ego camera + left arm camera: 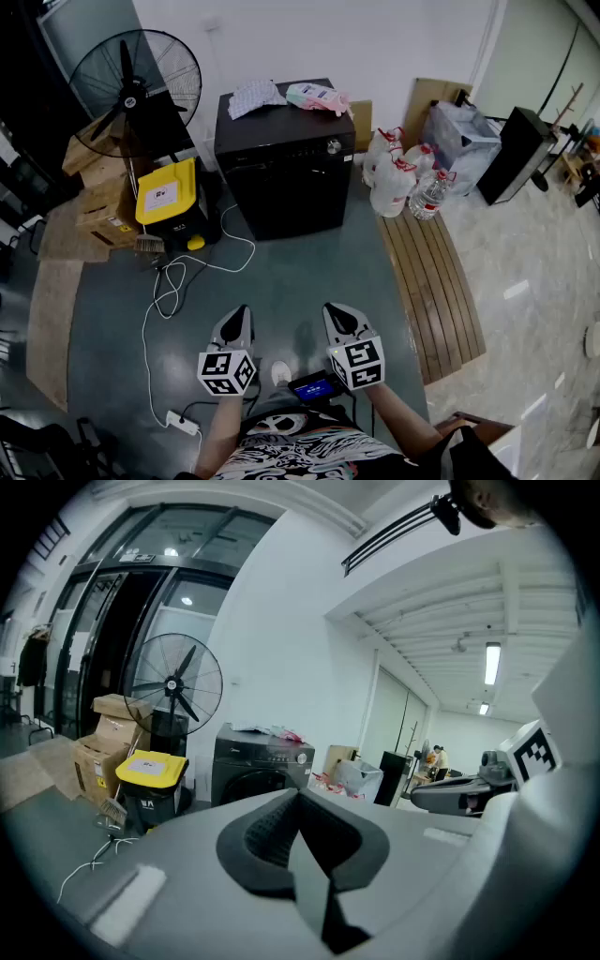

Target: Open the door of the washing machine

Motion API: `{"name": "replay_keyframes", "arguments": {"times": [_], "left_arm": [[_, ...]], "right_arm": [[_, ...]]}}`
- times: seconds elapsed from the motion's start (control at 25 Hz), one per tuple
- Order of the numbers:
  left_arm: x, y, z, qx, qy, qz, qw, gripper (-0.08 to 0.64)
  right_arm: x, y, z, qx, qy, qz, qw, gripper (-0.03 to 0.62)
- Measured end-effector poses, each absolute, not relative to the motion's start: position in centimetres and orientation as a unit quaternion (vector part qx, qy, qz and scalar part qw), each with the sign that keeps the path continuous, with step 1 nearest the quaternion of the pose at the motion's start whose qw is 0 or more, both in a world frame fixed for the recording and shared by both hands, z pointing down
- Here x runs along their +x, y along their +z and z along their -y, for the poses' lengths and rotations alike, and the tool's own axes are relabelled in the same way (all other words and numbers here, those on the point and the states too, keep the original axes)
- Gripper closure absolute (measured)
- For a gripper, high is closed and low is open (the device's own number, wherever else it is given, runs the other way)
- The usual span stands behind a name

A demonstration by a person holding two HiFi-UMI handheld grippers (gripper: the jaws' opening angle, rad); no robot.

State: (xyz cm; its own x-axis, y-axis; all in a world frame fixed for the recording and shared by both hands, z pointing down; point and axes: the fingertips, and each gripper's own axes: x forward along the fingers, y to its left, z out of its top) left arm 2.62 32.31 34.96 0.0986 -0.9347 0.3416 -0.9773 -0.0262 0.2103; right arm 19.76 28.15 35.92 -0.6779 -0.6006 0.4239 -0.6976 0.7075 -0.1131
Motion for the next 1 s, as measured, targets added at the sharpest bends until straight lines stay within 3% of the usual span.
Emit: {"name": "replay_keyframes", "arguments": {"times": [0.2,0.56,0.76,0.8,0.84,1.0], "left_arm": [[1.3,33.9,-30.5,0.722,0.06,0.671,0.159,0.558],[3.5,35.0,-29.5,0.767,0.086,0.61,0.178,0.558],[0.4,35.4,-26.2,0.766,0.096,0.615,0.163,0.537],[-0.5,35.7,-25.2,0.759,0.088,0.624,0.165,0.475],[-1.4,36.2,-24.1,0.751,0.075,0.633,0.173,0.421],[-4.3,37.7,-18.8,0.728,0.04,0.66,0.183,0.408]], "right_arm": [[17.2,34.5,-26.1,0.351,0.098,0.917,0.163,0.591],[14.9,34.6,-25.4,0.339,0.154,0.916,0.148,0.589],[15.1,35.8,-22.4,0.361,0.17,0.905,0.146,0.588],[14.8,36.1,-21.7,0.356,0.174,0.906,0.147,0.547],[14.4,36.5,-20.9,0.348,0.175,0.908,0.151,0.418],[12.3,37.7,-15.9,0.346,0.156,0.909,0.17,0.408]]}}
